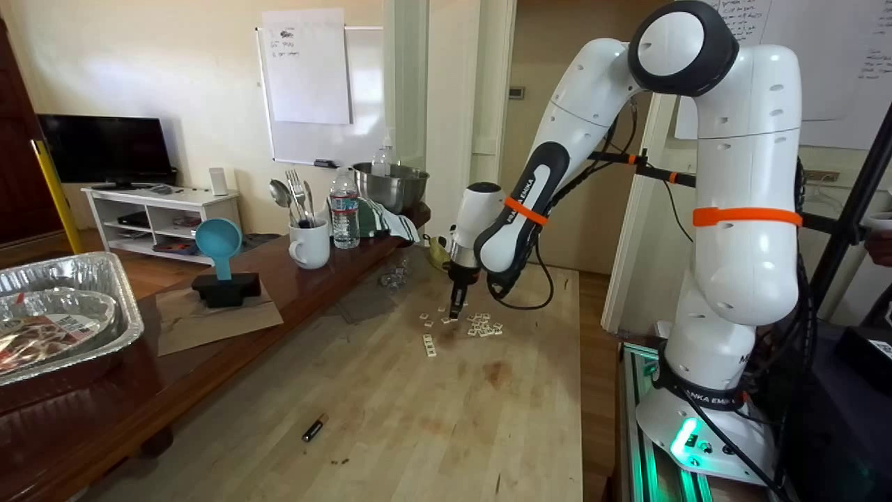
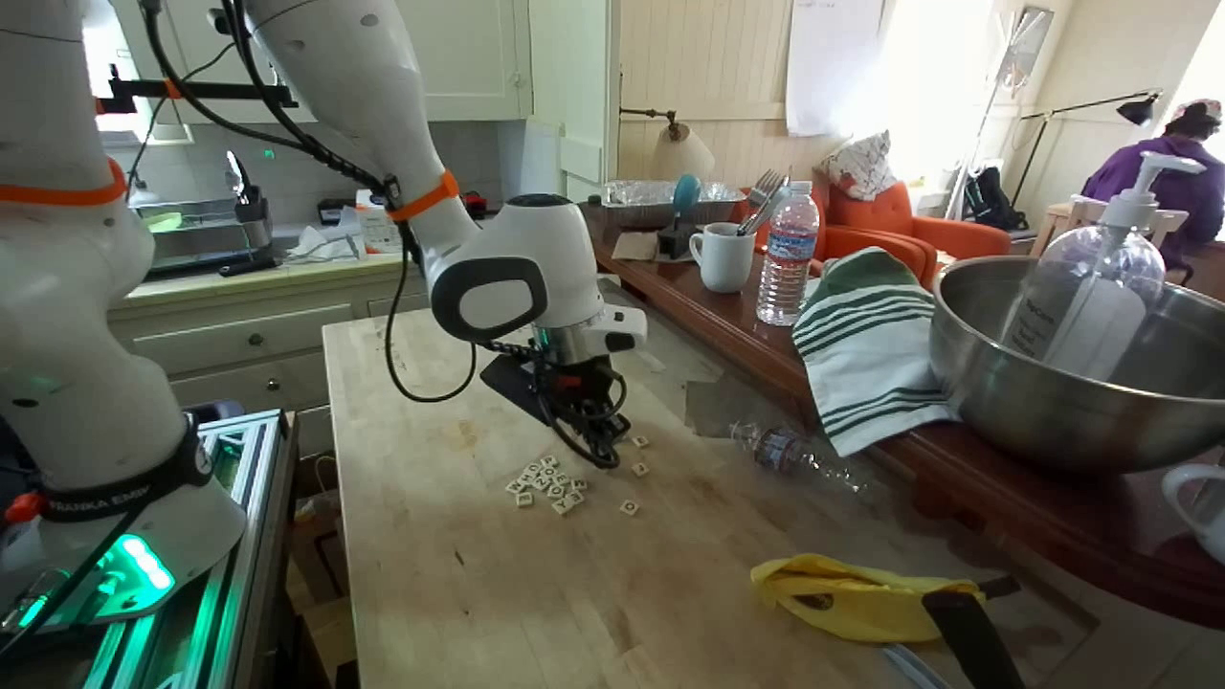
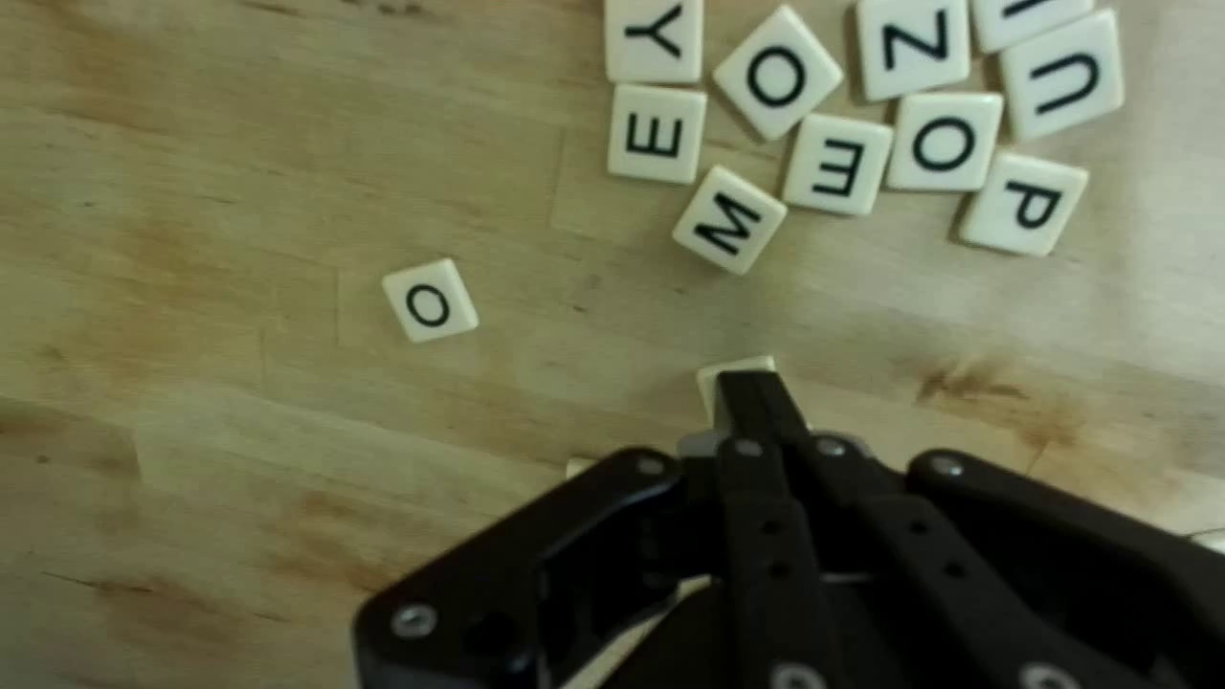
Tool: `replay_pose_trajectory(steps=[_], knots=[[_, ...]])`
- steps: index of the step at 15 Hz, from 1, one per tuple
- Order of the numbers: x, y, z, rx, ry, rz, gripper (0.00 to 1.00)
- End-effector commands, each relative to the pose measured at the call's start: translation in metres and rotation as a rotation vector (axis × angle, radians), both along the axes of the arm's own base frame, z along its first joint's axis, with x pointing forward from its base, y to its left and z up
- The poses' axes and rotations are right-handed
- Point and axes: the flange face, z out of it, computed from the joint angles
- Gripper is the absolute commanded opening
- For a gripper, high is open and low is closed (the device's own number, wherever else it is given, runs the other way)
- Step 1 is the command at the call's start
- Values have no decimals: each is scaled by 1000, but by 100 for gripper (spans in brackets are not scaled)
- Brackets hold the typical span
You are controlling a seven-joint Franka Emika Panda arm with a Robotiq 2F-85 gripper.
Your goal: Create the word 'Later' using the letter tiles on the tabletop.
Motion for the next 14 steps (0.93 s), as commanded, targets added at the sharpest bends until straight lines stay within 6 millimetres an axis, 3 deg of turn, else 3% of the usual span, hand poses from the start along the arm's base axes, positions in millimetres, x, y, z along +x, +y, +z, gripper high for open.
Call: replay_pose_trajectory(steps=[1,14], knots=[[6,3,-14,9,10,-8,0],[-27,58,-17,34,215,171,0]])
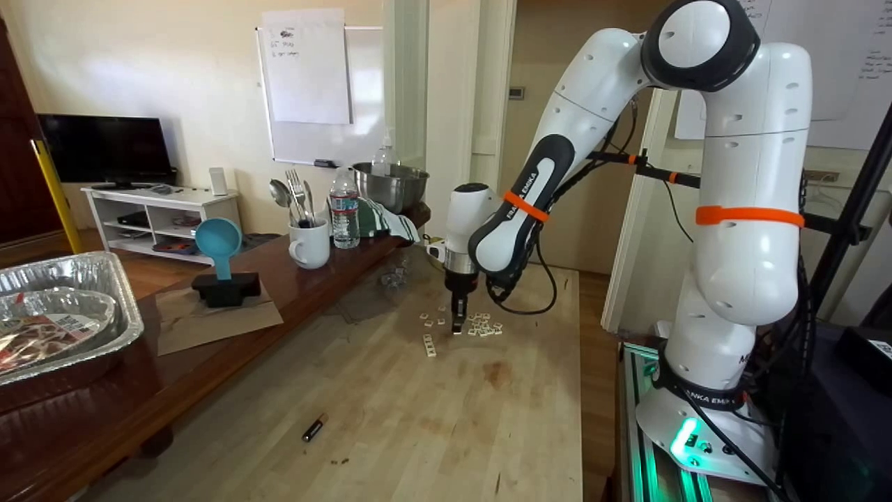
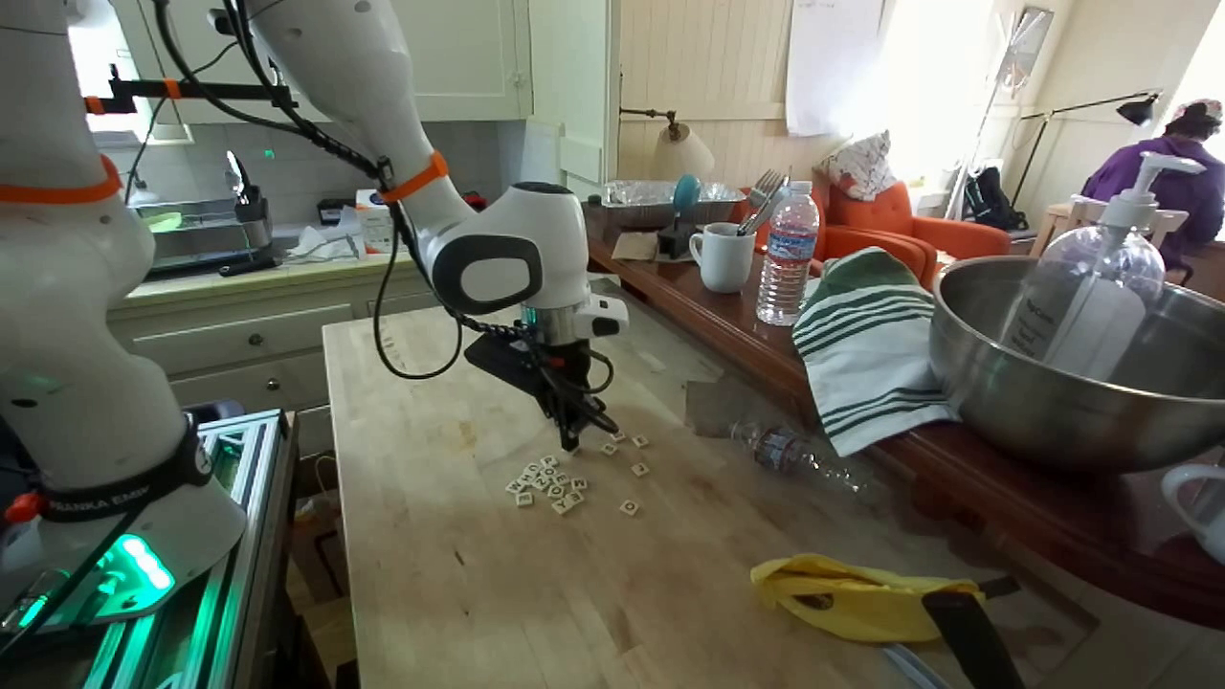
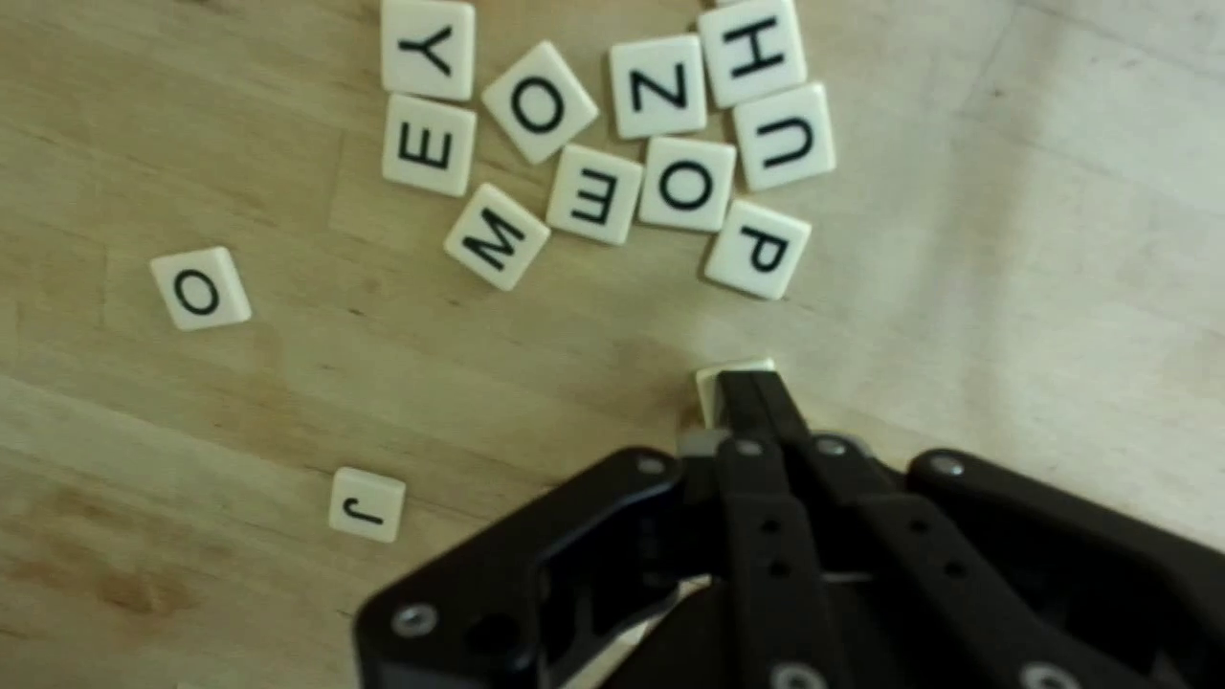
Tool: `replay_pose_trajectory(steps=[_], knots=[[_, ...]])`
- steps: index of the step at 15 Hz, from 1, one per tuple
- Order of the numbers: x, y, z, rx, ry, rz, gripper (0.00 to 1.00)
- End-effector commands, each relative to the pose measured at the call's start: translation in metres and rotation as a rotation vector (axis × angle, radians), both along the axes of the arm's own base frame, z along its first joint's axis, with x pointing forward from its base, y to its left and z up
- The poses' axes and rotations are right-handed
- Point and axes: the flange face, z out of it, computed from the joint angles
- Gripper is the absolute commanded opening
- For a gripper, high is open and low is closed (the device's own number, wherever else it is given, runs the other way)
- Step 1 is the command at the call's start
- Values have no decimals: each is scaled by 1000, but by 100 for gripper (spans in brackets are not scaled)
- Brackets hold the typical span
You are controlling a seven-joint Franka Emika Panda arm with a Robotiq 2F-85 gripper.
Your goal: Create the word 'Later' using the letter tiles on the tabletop.
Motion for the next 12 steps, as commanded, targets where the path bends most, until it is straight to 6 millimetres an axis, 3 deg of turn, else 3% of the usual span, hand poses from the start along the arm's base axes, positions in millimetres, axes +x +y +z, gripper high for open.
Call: replay_pose_trajectory(steps=[1,12], knots=[[-20,17,-19,15,79,63,0],[-23,66,-21,65,100,234,0]])
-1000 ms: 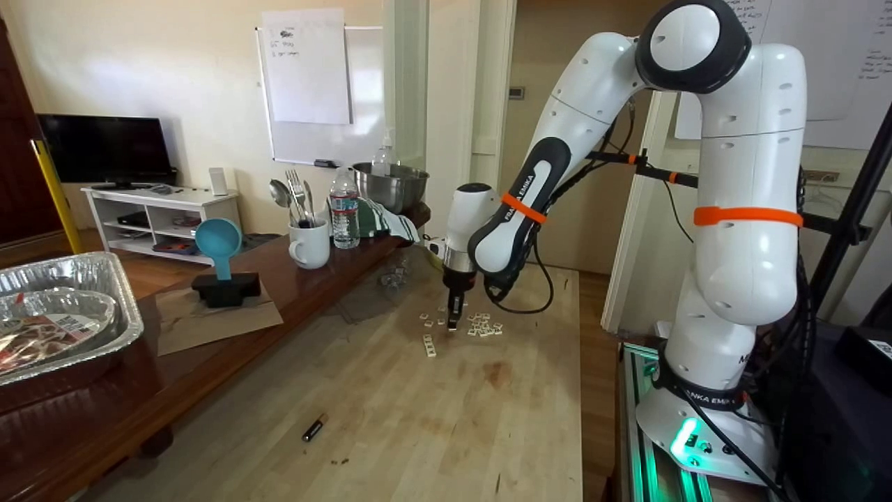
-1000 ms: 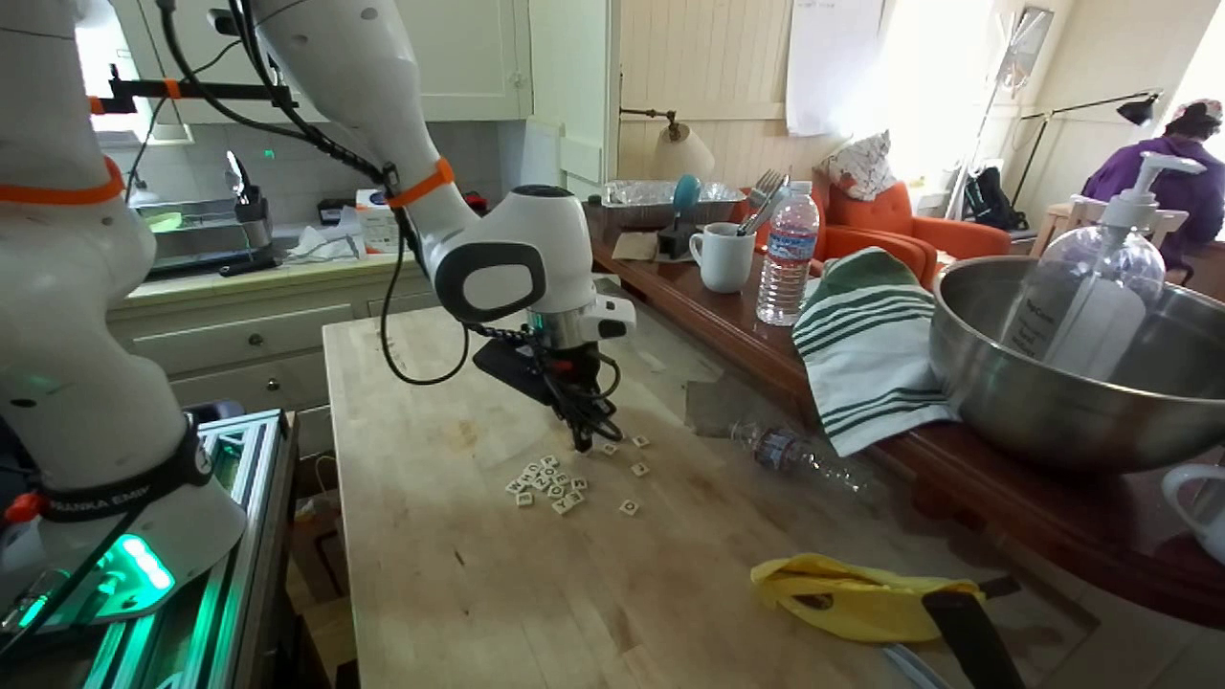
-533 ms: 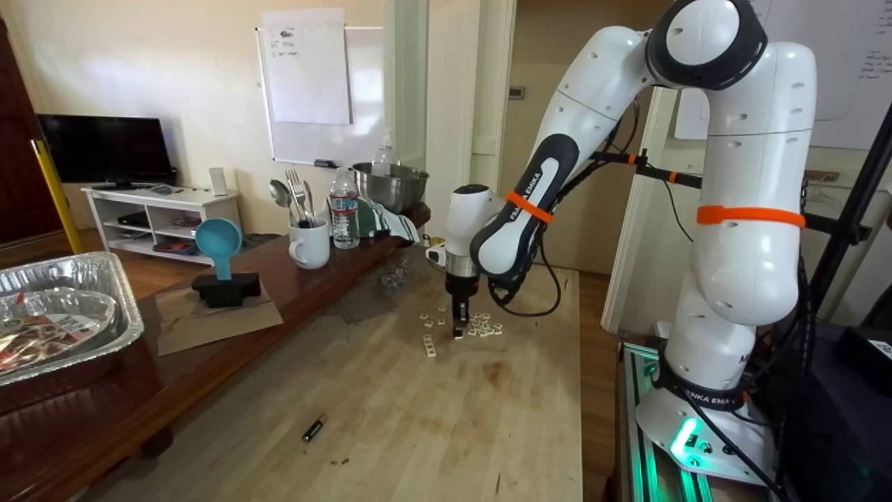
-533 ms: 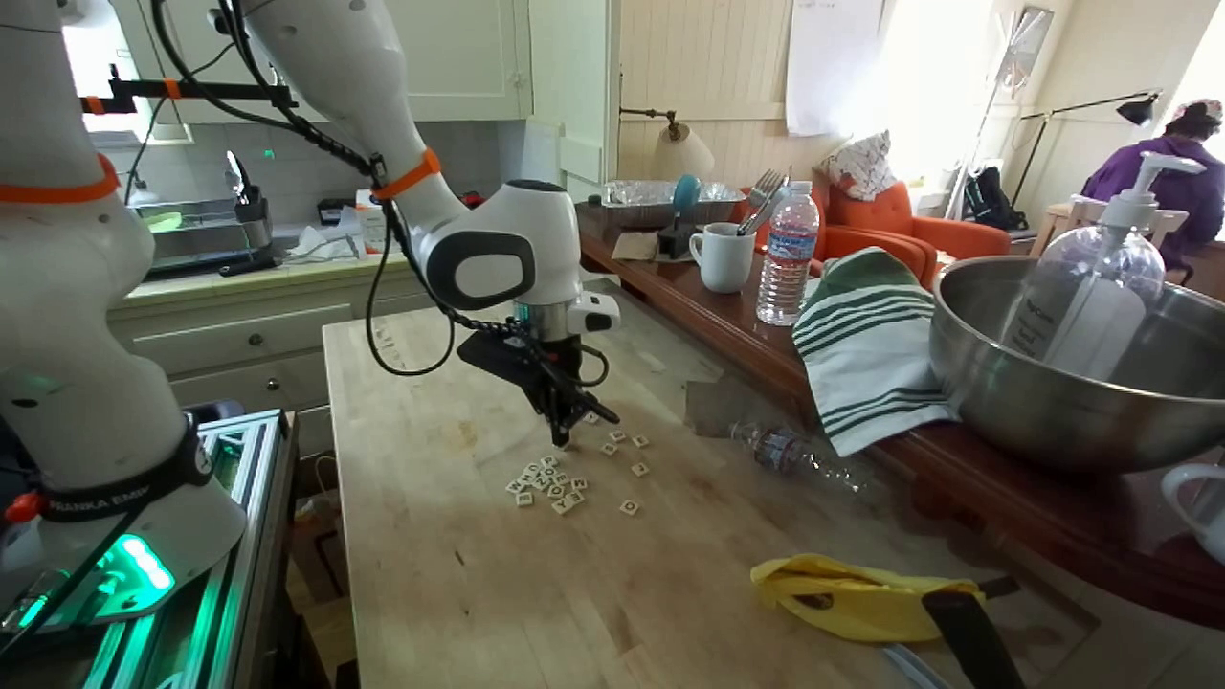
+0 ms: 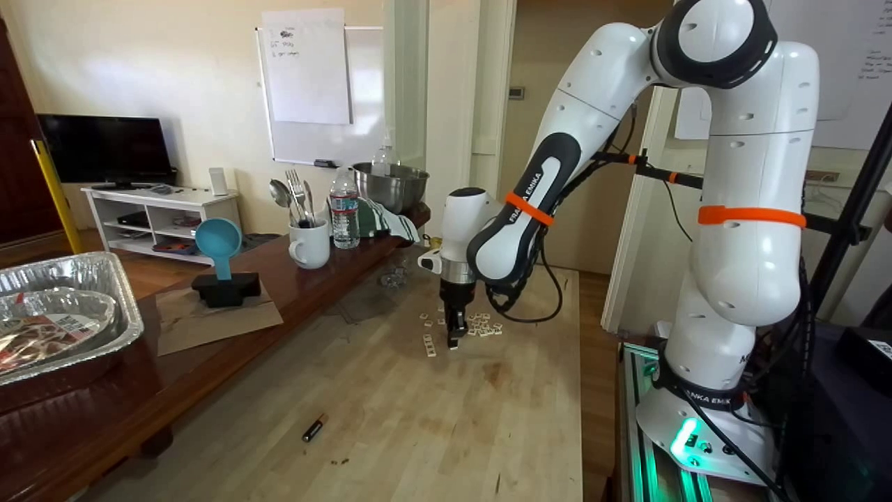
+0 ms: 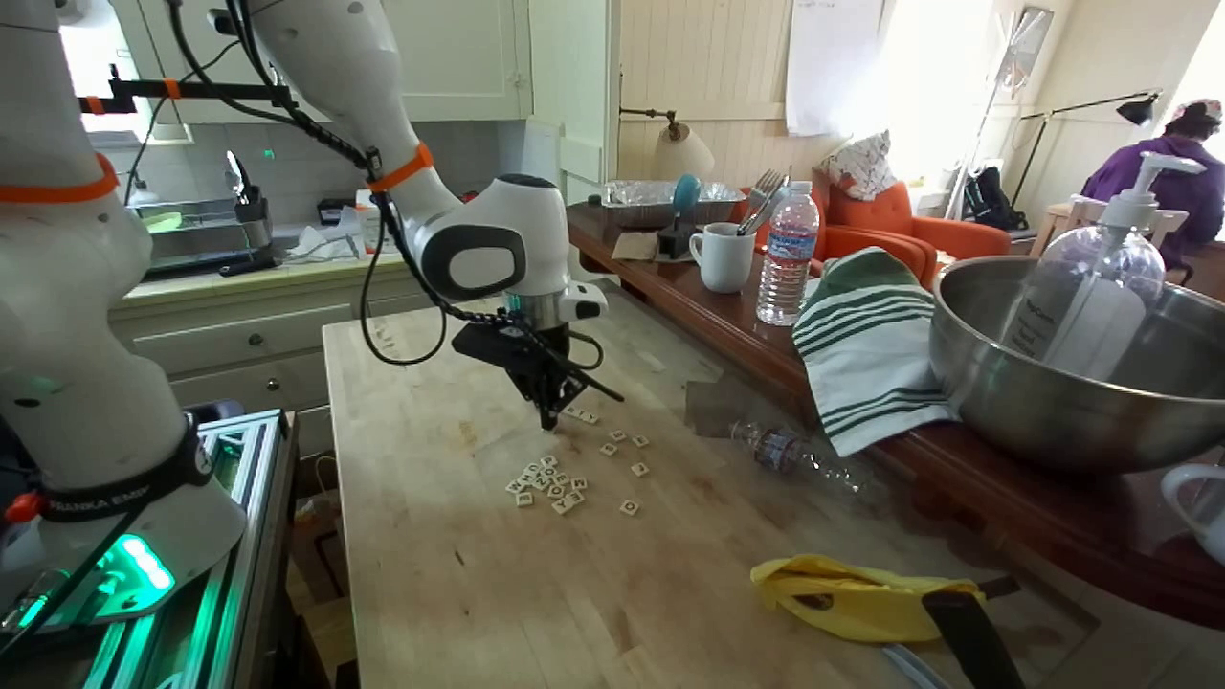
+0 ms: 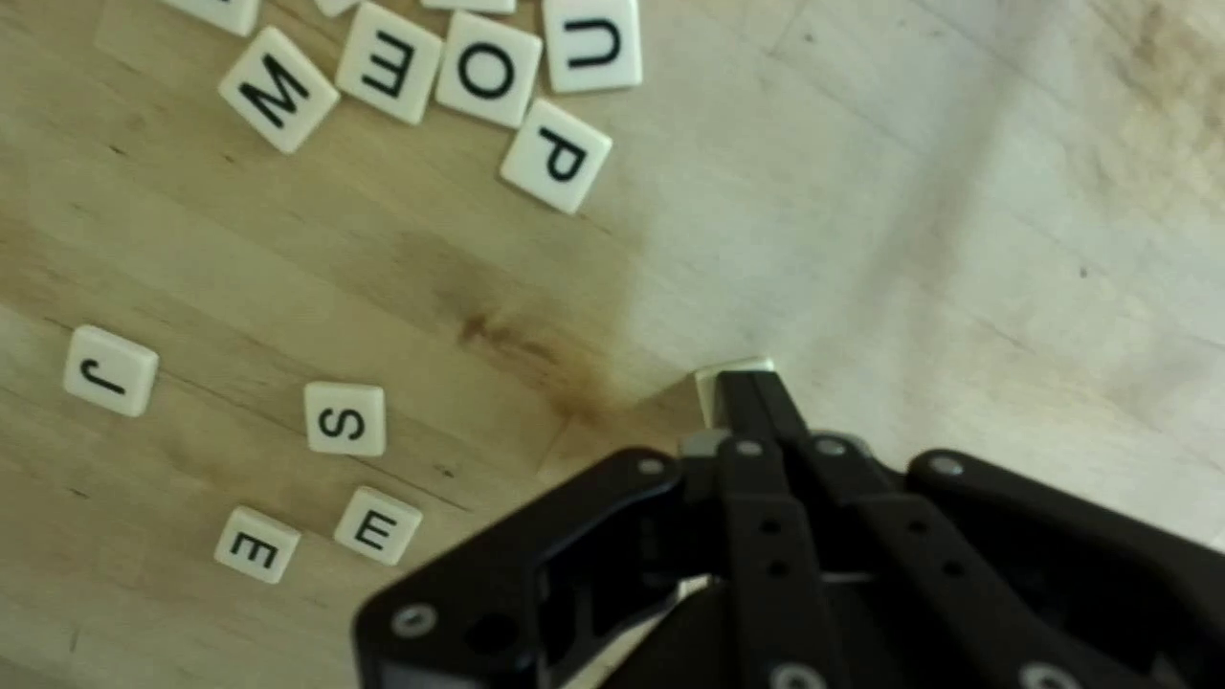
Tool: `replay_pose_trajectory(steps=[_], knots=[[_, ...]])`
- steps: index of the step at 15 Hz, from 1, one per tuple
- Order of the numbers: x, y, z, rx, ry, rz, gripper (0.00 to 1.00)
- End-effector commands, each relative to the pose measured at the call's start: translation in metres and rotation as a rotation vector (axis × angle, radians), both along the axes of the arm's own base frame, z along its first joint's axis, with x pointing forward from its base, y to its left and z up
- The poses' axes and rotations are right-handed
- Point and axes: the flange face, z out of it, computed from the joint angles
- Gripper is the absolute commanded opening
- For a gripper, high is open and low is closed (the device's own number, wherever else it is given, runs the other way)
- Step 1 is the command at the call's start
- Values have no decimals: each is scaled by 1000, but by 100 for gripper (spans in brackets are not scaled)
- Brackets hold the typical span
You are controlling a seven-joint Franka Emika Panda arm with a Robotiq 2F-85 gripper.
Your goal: Create the word 'Later' using the letter tiles on the tabletop.
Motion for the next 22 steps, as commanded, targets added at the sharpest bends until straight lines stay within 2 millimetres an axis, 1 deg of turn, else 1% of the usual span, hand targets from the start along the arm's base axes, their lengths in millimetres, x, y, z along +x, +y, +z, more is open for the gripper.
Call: replay_pose_trajectory(steps=[1,6,14,22], knots=[[-14,20,-21,31,88,48,0],[-13,33,-20,35,118,76,0],[-6,43,-18,37,92,42,0],[2,41,-18,71,72,-80,0]])
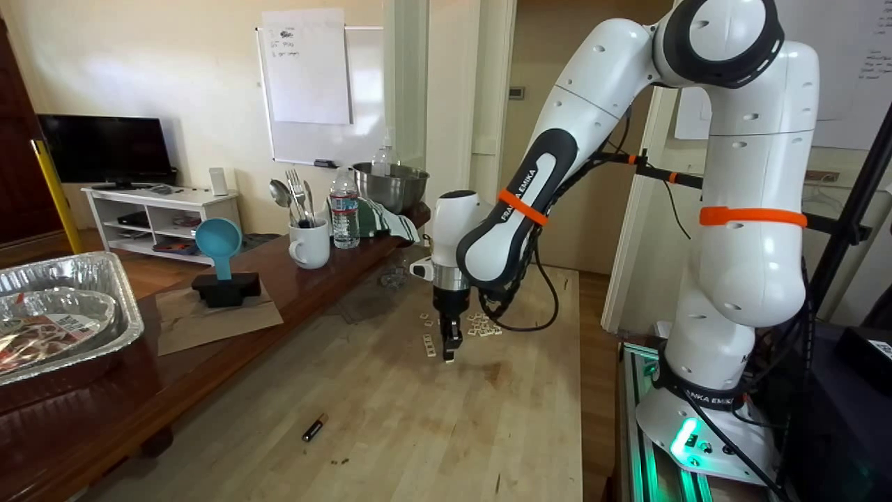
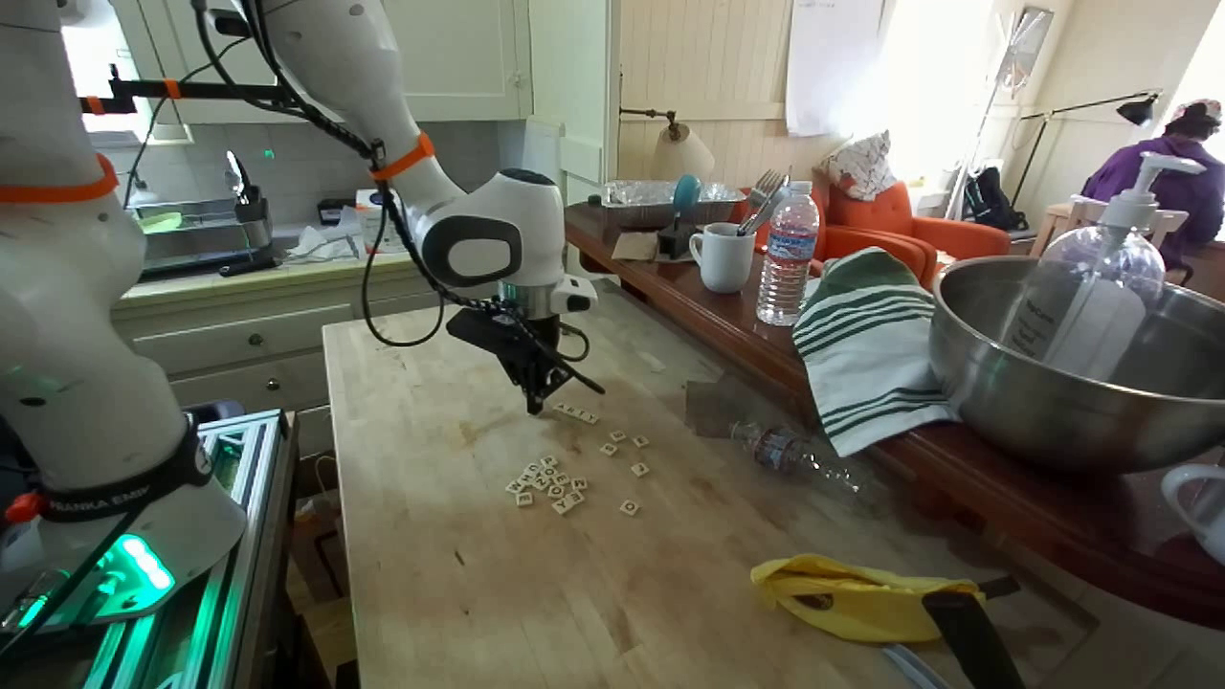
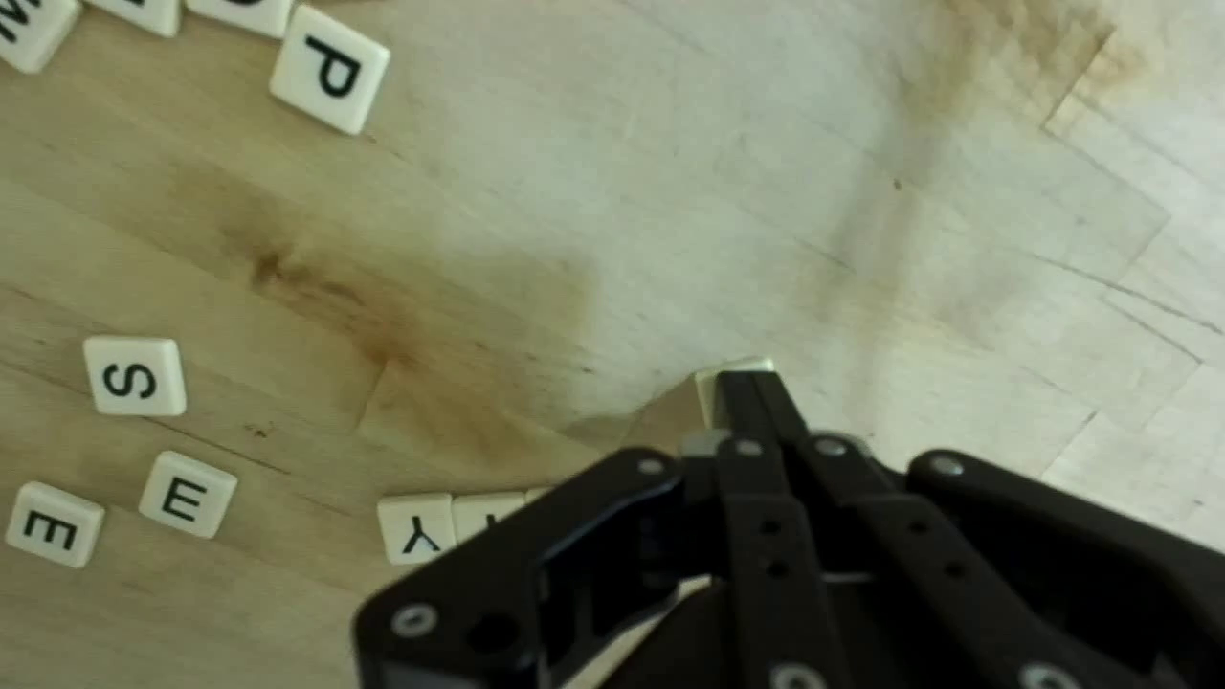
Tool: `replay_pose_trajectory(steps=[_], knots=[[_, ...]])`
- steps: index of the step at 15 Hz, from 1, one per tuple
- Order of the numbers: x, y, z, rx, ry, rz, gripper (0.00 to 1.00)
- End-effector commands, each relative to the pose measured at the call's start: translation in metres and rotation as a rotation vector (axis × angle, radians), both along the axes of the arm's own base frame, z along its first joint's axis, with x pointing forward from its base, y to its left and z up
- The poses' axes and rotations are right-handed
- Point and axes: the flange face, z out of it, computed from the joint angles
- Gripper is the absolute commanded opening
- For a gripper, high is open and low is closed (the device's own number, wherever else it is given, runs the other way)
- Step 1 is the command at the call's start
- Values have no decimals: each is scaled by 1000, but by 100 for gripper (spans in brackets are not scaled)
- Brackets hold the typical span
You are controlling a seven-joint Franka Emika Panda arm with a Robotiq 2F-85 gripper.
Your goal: Create the word 'Later' using the letter tiles on the tabletop.
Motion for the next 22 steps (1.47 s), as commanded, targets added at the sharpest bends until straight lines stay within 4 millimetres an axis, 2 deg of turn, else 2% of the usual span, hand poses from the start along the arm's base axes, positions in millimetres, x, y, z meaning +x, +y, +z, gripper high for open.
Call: replay_pose_trajectory(steps=[1,22], knots=[[3,5,-18,23,22,-69,0],[16,9,-19,53,-46,-179,0]])
